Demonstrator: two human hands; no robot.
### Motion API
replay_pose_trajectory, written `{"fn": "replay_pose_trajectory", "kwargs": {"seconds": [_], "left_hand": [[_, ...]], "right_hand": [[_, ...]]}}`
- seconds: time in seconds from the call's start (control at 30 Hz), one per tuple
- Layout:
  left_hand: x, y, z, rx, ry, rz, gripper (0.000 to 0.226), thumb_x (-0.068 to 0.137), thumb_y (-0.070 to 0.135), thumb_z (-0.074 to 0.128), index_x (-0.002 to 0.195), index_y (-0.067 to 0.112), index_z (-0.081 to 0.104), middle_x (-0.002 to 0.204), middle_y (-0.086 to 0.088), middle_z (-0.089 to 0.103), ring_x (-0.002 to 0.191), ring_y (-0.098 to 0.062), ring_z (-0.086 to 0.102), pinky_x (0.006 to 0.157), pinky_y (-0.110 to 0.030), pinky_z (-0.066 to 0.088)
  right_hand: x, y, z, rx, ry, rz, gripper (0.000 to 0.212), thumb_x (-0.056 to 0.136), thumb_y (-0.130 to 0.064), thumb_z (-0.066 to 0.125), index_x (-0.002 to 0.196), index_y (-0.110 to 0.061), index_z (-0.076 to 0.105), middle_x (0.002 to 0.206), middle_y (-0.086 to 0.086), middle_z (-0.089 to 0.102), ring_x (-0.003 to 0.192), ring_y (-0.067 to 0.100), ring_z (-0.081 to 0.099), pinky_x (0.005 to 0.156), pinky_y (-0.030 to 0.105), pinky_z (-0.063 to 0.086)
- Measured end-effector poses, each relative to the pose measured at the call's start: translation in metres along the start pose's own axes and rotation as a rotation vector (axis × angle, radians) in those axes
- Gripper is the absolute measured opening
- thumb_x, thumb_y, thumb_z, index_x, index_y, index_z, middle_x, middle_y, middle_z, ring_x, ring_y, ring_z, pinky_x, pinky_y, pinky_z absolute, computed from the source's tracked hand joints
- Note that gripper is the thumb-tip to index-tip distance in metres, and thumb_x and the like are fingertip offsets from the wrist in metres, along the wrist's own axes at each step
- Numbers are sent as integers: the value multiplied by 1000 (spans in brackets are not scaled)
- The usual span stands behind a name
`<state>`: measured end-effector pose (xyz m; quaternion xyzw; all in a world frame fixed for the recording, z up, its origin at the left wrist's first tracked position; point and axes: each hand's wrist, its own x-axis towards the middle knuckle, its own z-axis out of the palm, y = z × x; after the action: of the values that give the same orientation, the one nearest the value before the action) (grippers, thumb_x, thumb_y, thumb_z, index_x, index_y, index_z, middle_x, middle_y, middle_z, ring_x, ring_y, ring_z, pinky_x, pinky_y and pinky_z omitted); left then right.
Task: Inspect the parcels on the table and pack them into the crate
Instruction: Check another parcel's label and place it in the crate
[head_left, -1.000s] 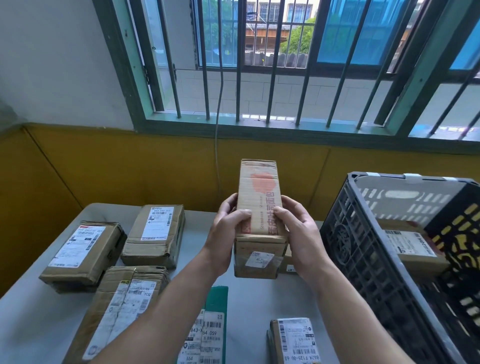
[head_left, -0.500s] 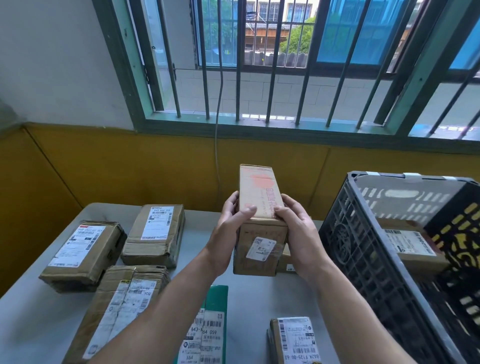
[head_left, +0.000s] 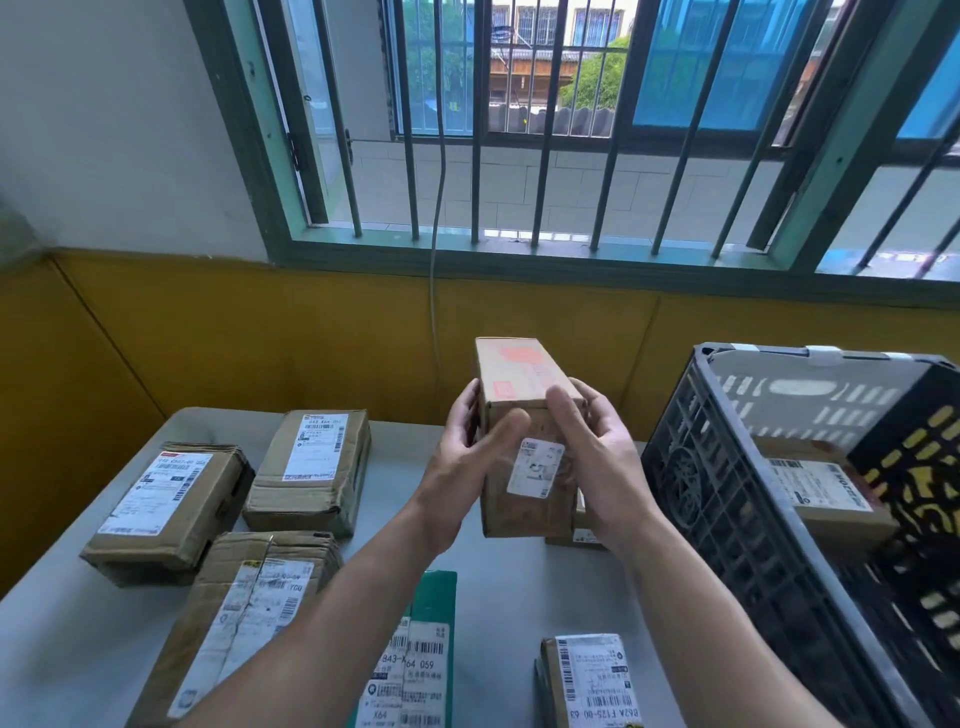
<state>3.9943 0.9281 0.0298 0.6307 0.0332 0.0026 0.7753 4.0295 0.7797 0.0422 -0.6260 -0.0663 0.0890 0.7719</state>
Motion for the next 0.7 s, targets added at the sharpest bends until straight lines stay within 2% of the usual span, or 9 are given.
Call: {"fn": "replay_pose_trajectory", "kwargs": {"seconds": [0.07,0.1,0.17,0.23,0.33,0.43,0.5,0.63,0.7], "left_hand": [[1,-2,-3,-5,-10,10,113,59,48,88,156,35,31,136,3,64,118,-10,66,88,-28,58],[1,-3,-3,-5,3,17,108,62,45,86,155,34,33,135,4,65,117,-9,66,87,-27,58],[2,-4,-2,-19,47,23,94,67,48,83,150,36,40,128,6,69,113,-9,68,83,-25,59],[3,-4,-1,-48,104,23,78,74,50,78,144,36,46,119,7,73,110,-11,71,78,-25,60],[4,-4,-2,-57,131,27,73,76,50,74,142,37,47,117,8,74,109,-12,71,82,-30,61],[3,-5,-4,-66,94,18,72,78,42,74,144,35,46,120,5,73,110,-16,71,87,-37,61],[4,-4,-5,-64,85,27,71,79,40,74,144,36,45,120,6,72,111,-16,70,85,-35,62],[4,-4,-1,-60,138,50,71,77,49,76,141,42,46,118,13,72,110,-11,70,79,-30,61],[5,-4,1,-66,172,46,69,75,53,76,138,43,48,117,12,73,109,-12,71,79,-32,62]], "right_hand": [[-1,0,1,-26,35,-25,75,71,-59,70,136,-27,51,110,-6,73,93,8,75,66,22,58],[-1,1,1,-40,38,-34,72,73,-58,70,134,-26,52,109,-5,74,92,7,75,65,21,58],[-1,4,-1,-43,17,-36,59,81,-51,69,132,-26,54,104,-9,76,91,5,74,64,19,57],[0,6,-3,-35,-37,-31,40,93,-32,68,130,-29,53,103,-15,76,93,2,73,66,18,57],[0,7,-5,-32,-75,-29,36,97,-15,65,127,-31,53,104,-16,76,96,2,72,69,18,58],[1,5,-3,-25,-52,-56,35,94,-20,69,124,-27,54,104,-19,75,97,-1,72,69,17,57],[2,3,-1,-15,-36,-66,40,89,-26,71,126,-24,55,107,-15,76,99,2,72,70,19,59],[1,3,2,-1,-36,-35,60,82,-42,71,139,-31,55,125,-2,72,110,17,72,82,41,63],[1,4,1,-6,-62,-27,56,88,-37,69,141,-36,52,128,-3,70,109,15,72,81,37,63]]}}
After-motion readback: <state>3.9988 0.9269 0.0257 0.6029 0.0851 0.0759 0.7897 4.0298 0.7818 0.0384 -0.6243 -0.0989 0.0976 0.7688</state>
